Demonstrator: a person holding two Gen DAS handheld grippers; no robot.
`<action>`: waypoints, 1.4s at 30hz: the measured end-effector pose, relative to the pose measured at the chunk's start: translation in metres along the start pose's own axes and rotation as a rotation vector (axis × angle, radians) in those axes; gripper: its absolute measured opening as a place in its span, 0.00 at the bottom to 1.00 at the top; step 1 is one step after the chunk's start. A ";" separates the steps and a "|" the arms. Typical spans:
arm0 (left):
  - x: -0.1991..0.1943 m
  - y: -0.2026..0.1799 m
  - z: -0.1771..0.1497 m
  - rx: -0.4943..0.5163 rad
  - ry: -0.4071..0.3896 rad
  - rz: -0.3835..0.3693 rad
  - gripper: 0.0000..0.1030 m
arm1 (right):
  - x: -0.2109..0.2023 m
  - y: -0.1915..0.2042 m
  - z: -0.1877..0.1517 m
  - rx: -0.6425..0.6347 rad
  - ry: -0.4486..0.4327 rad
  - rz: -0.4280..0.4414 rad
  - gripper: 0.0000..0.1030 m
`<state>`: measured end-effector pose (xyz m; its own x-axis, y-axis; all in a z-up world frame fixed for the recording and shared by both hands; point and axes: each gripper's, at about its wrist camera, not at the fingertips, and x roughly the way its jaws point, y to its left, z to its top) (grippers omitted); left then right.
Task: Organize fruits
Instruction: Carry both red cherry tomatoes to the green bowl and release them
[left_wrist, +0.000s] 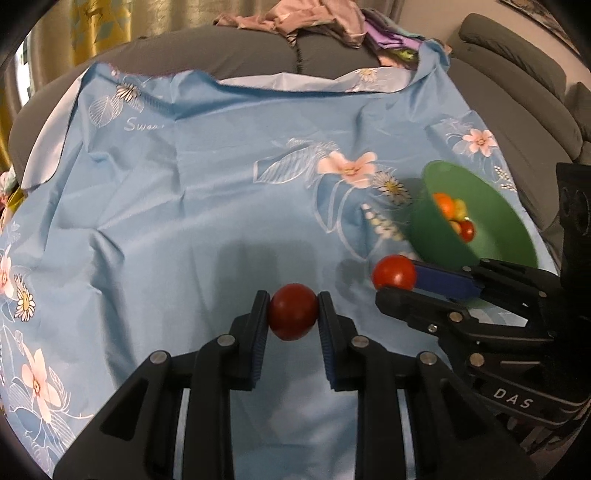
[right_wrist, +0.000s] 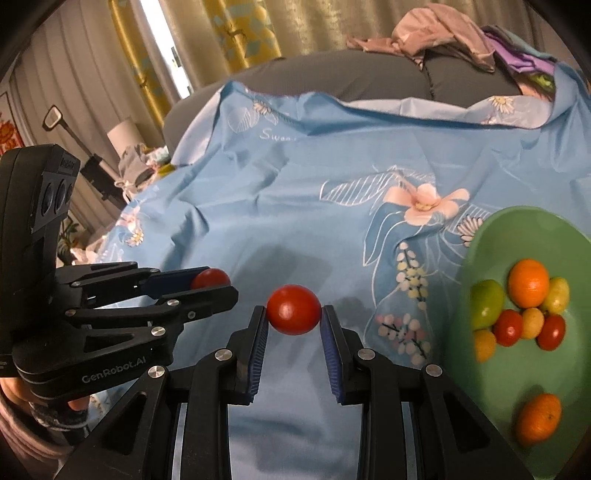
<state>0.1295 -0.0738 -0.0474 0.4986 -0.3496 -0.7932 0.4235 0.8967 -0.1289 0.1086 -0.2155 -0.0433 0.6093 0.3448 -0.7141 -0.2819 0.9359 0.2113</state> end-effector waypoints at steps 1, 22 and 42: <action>-0.002 -0.005 0.001 0.008 -0.004 -0.005 0.25 | -0.006 -0.002 -0.001 0.005 -0.010 -0.003 0.30; 0.031 -0.141 0.044 0.223 0.001 -0.170 0.25 | -0.086 -0.098 -0.027 0.181 -0.095 -0.248 0.30; 0.021 -0.152 0.050 0.226 0.026 -0.040 0.82 | -0.112 -0.113 -0.033 0.230 -0.096 -0.306 0.34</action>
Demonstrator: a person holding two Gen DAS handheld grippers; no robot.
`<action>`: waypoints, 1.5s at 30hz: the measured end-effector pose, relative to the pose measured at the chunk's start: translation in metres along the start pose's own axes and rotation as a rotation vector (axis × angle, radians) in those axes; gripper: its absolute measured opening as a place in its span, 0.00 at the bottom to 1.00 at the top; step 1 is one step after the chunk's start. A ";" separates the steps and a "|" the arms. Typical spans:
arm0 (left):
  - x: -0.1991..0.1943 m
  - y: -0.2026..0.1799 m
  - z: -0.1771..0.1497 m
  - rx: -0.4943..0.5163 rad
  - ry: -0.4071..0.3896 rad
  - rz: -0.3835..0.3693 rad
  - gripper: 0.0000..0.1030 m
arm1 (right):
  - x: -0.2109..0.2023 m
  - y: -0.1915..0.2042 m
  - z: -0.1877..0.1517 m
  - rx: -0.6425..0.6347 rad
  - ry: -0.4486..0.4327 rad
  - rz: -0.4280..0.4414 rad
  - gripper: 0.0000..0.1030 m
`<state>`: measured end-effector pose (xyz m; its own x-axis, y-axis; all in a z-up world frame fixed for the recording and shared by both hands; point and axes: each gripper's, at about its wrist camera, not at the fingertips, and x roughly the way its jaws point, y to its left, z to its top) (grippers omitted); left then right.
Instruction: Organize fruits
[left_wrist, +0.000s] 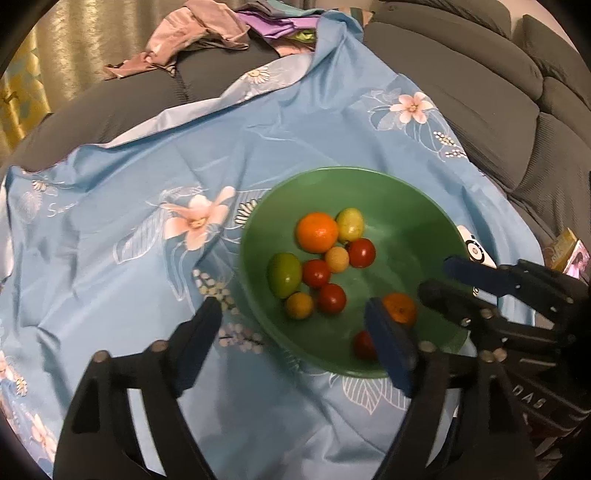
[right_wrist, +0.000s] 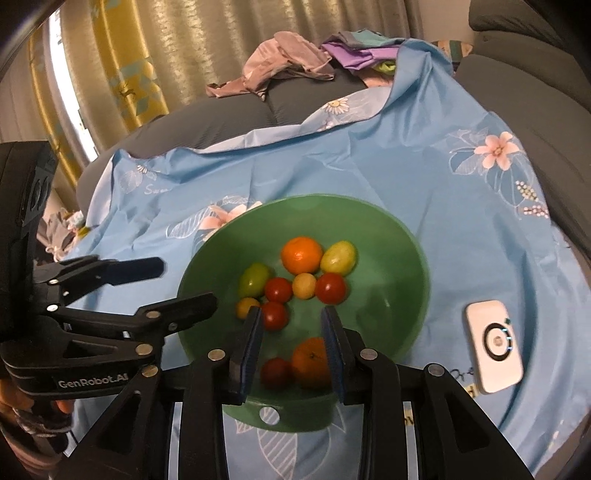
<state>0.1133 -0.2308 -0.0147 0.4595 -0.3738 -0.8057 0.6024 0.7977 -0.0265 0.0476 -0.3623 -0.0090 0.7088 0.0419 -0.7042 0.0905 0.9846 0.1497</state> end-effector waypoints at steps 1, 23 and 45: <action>-0.002 0.000 0.000 -0.002 0.001 0.004 0.85 | -0.004 -0.001 0.002 0.005 0.001 -0.008 0.35; -0.039 -0.021 0.009 0.008 0.054 0.032 0.99 | -0.046 -0.007 0.017 0.041 0.038 -0.084 0.44; -0.049 -0.020 0.015 0.018 0.028 0.124 0.99 | -0.059 -0.003 0.025 0.021 0.028 -0.093 0.44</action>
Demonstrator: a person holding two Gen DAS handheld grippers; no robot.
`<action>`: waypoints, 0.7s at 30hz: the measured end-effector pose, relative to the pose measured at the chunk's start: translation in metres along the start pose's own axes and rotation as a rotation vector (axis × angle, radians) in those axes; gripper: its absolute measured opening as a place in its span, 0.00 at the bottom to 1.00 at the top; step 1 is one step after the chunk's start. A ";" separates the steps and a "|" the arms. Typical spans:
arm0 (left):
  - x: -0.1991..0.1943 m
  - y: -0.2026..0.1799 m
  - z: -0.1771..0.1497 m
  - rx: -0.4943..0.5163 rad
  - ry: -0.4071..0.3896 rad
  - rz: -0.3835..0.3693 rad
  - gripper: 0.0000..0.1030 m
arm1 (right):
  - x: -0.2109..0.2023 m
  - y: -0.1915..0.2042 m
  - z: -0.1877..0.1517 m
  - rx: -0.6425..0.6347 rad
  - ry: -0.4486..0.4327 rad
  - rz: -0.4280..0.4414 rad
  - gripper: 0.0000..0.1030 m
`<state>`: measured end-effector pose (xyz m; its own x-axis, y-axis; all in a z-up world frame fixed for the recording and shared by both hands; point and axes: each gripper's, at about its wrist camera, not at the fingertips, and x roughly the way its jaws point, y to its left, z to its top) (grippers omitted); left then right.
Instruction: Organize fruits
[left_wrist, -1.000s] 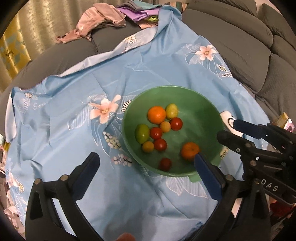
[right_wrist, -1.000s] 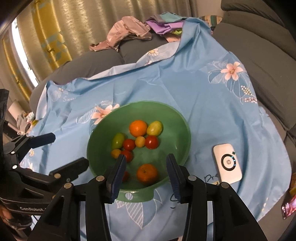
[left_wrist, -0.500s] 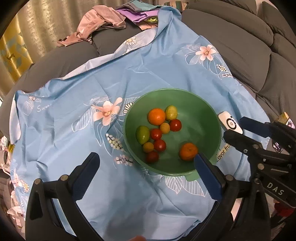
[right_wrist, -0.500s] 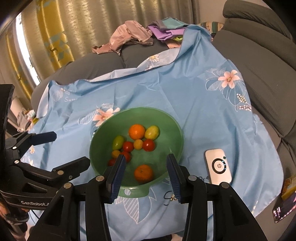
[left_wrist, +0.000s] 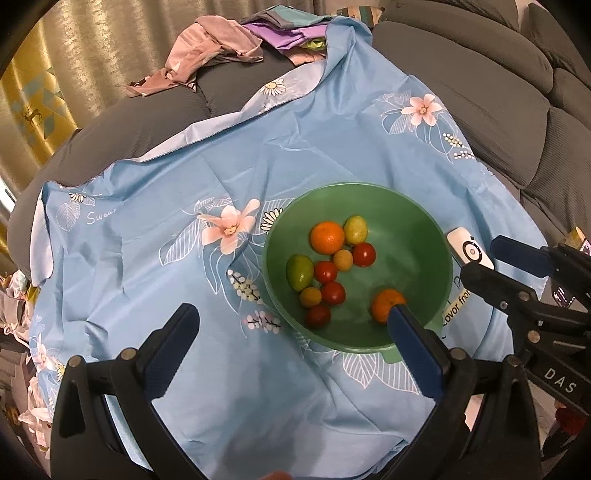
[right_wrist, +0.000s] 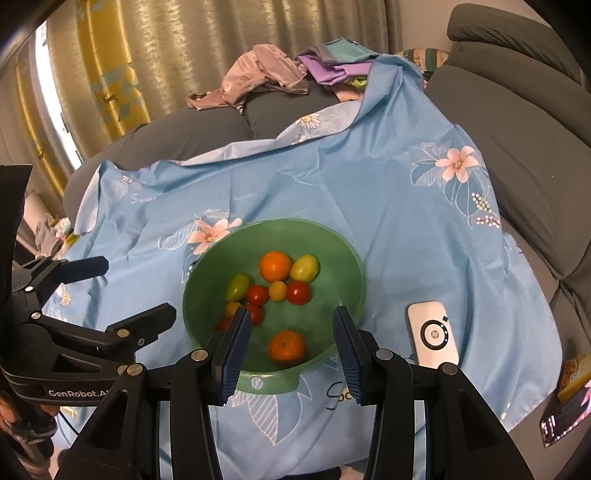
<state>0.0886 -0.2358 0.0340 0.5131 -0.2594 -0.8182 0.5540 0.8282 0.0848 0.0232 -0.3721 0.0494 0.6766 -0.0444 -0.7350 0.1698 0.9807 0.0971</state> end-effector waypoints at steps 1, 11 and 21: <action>0.000 0.000 0.000 0.000 -0.001 0.001 0.99 | -0.001 0.000 0.001 0.000 -0.001 0.000 0.44; -0.001 -0.008 0.003 0.027 -0.003 -0.003 0.99 | -0.004 -0.002 0.002 0.005 -0.002 -0.006 0.44; -0.004 -0.010 0.005 0.036 -0.007 0.009 0.99 | -0.008 -0.006 0.003 0.003 -0.009 -0.007 0.44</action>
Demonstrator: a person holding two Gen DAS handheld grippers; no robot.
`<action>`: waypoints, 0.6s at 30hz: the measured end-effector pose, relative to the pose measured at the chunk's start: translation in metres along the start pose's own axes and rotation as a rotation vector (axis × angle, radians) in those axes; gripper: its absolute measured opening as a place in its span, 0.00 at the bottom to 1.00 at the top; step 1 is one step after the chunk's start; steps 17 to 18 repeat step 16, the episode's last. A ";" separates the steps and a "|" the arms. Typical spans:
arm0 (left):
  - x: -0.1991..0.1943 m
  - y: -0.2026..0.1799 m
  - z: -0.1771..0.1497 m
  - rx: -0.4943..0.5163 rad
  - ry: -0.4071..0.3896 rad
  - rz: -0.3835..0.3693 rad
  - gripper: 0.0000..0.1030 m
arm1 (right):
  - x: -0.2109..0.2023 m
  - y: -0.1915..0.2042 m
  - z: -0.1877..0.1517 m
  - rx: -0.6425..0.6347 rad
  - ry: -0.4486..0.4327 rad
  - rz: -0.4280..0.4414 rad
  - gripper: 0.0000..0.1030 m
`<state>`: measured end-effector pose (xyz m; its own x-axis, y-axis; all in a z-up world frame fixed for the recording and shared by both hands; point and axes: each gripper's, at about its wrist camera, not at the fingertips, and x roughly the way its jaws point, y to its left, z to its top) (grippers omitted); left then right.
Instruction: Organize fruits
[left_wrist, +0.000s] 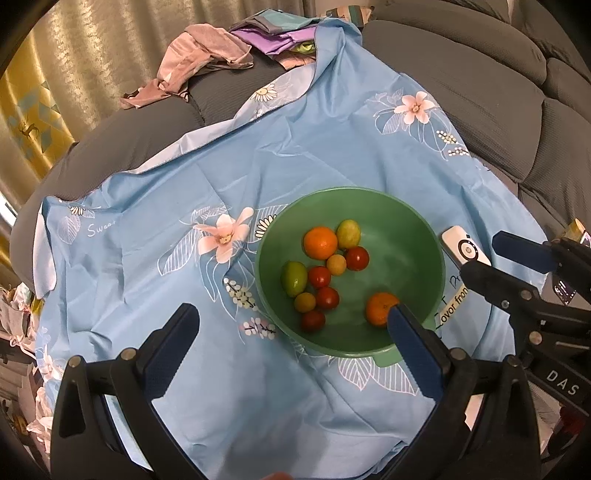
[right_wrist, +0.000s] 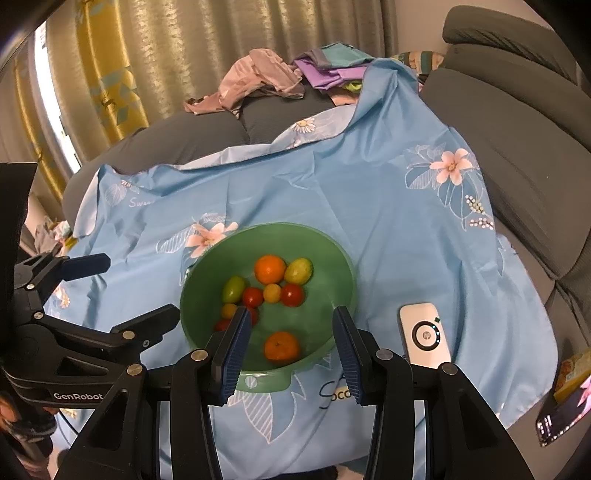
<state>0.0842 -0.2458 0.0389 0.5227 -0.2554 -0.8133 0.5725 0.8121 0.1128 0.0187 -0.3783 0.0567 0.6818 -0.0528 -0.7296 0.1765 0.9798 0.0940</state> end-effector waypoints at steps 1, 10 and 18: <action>0.000 0.000 0.000 0.000 -0.001 0.001 0.99 | 0.000 0.000 -0.001 0.001 -0.001 0.002 0.44; -0.002 0.000 0.000 0.001 -0.004 0.003 0.99 | -0.002 -0.001 0.000 -0.002 -0.005 0.000 0.44; -0.003 -0.001 -0.001 -0.002 -0.008 -0.003 0.99 | -0.004 -0.001 0.002 -0.002 -0.007 -0.001 0.44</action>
